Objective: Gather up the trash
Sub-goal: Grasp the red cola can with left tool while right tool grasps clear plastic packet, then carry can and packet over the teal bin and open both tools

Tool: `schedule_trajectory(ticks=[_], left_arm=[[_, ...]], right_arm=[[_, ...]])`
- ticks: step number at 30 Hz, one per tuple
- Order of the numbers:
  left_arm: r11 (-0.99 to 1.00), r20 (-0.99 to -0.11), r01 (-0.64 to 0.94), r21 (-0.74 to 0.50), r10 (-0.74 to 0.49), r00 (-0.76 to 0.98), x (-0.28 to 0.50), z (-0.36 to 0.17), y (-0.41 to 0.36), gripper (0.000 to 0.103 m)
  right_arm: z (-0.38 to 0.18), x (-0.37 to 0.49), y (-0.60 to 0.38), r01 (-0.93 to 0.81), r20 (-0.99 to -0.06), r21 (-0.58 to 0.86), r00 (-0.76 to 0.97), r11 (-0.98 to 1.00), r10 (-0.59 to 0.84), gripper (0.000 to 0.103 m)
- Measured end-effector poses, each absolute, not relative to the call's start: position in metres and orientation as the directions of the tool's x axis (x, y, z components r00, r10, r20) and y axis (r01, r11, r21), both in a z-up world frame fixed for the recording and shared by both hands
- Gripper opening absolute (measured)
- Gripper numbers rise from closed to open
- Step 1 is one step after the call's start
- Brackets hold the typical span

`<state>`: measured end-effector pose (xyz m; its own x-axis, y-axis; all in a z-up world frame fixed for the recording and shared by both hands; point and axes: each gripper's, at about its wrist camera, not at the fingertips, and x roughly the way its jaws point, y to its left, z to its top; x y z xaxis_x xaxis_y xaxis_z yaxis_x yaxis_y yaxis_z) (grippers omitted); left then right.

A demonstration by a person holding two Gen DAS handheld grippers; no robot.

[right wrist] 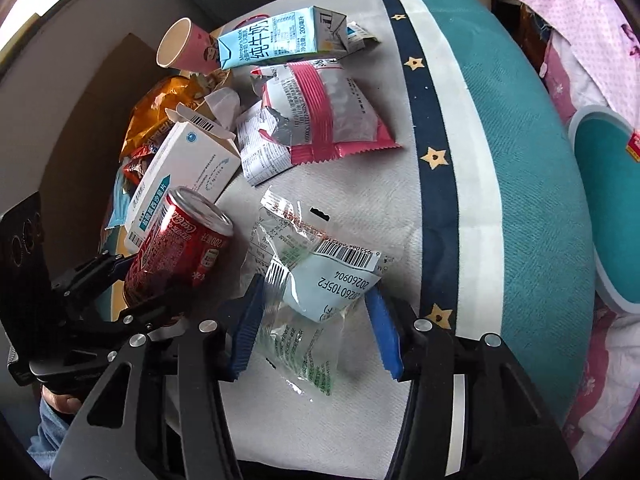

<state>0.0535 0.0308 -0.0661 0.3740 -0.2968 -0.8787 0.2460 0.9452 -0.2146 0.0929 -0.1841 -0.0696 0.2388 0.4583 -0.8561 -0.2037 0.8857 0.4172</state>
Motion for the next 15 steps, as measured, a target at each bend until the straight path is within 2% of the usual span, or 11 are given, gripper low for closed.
schedule_trajectory(ticks=[9,15], left_arm=[[0.946,-0.856,0.260,-0.195,-0.294,0.426,0.041,-0.033,0.004,0.064],[0.928,-0.839,0.322,-0.185,-0.320,0.440,0.053,-0.006,-0.037,0.064]], right_arm=[[-0.041,0.088,-0.242,-0.150,-0.841,0.379,0.357,0.913,0.407,0.048],[-0.011,0.089,-0.313,-0.074,-0.815,0.344,0.472,0.936,0.337,0.048]])
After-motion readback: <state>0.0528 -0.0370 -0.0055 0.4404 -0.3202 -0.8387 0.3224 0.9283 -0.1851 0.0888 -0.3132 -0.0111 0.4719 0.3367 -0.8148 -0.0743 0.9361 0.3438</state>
